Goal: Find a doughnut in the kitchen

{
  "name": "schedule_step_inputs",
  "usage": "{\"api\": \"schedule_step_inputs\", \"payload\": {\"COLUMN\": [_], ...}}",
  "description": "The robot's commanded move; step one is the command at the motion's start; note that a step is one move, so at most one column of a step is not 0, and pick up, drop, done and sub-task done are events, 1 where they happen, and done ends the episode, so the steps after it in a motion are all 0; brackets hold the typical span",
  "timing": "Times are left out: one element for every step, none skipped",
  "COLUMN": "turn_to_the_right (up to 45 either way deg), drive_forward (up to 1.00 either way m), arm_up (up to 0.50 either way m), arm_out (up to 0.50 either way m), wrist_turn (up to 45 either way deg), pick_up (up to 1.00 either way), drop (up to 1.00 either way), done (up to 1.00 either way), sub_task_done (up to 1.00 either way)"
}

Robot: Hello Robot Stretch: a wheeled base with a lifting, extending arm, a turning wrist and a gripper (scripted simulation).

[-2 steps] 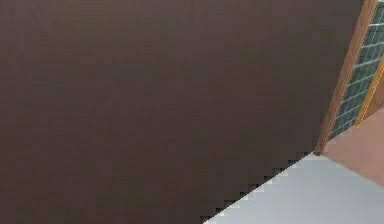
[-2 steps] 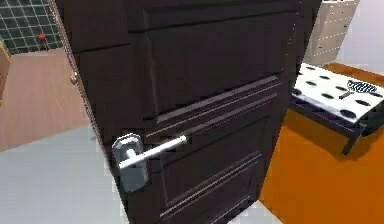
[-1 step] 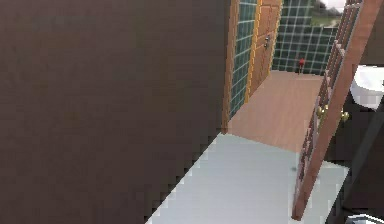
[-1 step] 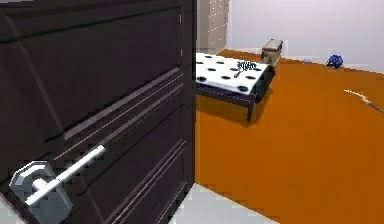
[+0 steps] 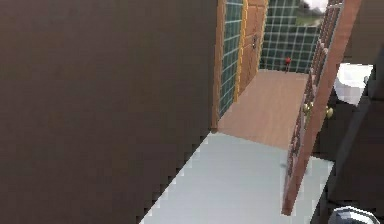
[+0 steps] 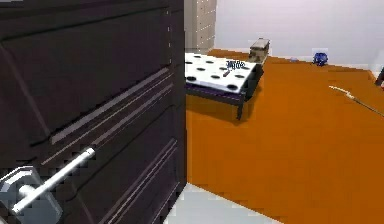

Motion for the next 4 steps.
{"api": "schedule_step_inputs", "payload": {"turn_to_the_right": [0.0,-15.0,0.0,39.0], "drive_forward": [0.05,0.0,0.3,0.0], "arm_up": [0.0,0.0,0.0,0.0], "arm_out": [0.0,0.0,0.0,0.0], "wrist_turn": [0.0,0.0,0.0,0.0], "pick_up": [0.0,0.0,0.0,0.0], "drop": [0.0,0.0,0.0,0.0], "done": [0.0,0.0,0.0,0.0], "sub_task_done": [0.0,0.0,0.0,0.0]}}
